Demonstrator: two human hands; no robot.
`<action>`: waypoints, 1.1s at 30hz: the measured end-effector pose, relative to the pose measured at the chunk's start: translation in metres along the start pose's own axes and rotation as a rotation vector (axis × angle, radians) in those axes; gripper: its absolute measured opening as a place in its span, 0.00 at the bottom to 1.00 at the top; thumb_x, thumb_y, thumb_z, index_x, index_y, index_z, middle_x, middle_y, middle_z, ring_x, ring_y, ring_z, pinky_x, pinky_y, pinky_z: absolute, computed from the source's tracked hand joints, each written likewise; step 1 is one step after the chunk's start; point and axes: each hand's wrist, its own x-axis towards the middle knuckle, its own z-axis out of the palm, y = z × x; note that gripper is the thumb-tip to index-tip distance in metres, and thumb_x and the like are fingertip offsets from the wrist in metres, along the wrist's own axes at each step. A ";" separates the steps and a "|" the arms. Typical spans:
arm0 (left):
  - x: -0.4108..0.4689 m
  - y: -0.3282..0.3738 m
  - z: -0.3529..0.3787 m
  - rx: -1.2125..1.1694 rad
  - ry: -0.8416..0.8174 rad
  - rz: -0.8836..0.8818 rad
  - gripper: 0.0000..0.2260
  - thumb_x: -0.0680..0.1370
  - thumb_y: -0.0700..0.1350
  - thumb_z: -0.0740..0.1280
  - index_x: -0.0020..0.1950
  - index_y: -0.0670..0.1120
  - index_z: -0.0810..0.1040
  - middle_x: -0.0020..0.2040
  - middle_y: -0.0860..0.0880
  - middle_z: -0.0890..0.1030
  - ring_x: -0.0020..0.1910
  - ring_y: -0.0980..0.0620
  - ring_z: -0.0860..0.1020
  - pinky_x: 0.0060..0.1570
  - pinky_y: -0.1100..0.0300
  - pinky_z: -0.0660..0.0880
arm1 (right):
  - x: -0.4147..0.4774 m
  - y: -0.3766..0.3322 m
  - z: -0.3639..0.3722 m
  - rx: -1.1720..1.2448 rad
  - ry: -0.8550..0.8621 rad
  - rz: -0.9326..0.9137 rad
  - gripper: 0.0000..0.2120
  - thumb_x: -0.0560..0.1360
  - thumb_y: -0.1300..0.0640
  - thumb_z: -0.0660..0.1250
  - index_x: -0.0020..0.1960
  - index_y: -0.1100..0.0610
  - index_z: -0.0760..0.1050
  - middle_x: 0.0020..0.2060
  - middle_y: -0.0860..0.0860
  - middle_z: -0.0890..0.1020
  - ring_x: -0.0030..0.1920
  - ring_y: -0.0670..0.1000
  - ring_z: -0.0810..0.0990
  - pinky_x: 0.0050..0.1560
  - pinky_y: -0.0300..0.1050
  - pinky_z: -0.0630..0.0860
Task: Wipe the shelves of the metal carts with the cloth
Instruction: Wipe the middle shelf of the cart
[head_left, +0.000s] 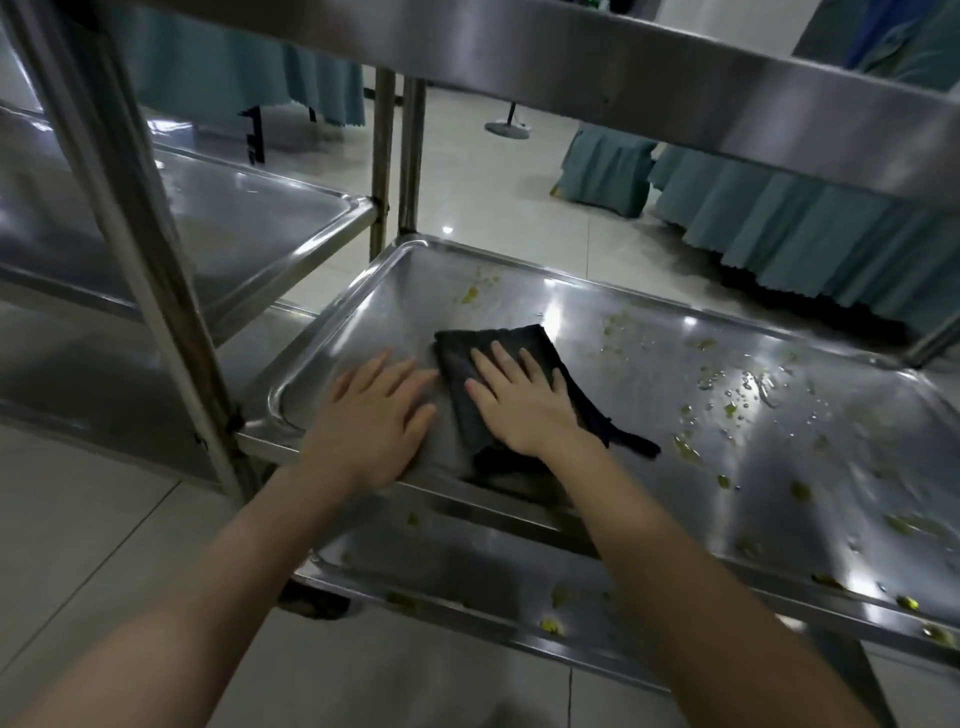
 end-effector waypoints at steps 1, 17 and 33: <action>-0.001 0.000 0.000 0.029 -0.019 -0.009 0.23 0.81 0.58 0.46 0.77 0.58 0.56 0.79 0.55 0.54 0.79 0.53 0.44 0.75 0.46 0.46 | -0.029 0.010 0.007 -0.004 0.021 -0.037 0.25 0.81 0.36 0.39 0.77 0.35 0.41 0.78 0.37 0.40 0.78 0.47 0.38 0.74 0.56 0.35; 0.009 0.064 0.023 0.008 -0.004 0.122 0.26 0.79 0.60 0.42 0.78 0.60 0.52 0.80 0.57 0.50 0.78 0.53 0.39 0.75 0.43 0.41 | -0.040 0.065 -0.015 0.019 0.028 0.153 0.26 0.82 0.39 0.42 0.79 0.40 0.44 0.79 0.41 0.43 0.79 0.50 0.40 0.76 0.58 0.37; 0.017 0.141 0.045 -0.045 0.041 0.253 0.25 0.80 0.61 0.45 0.76 0.57 0.59 0.77 0.54 0.62 0.79 0.51 0.50 0.74 0.42 0.43 | -0.037 0.152 -0.037 0.039 0.029 0.350 0.26 0.82 0.39 0.42 0.79 0.42 0.44 0.79 0.43 0.42 0.79 0.52 0.41 0.75 0.60 0.38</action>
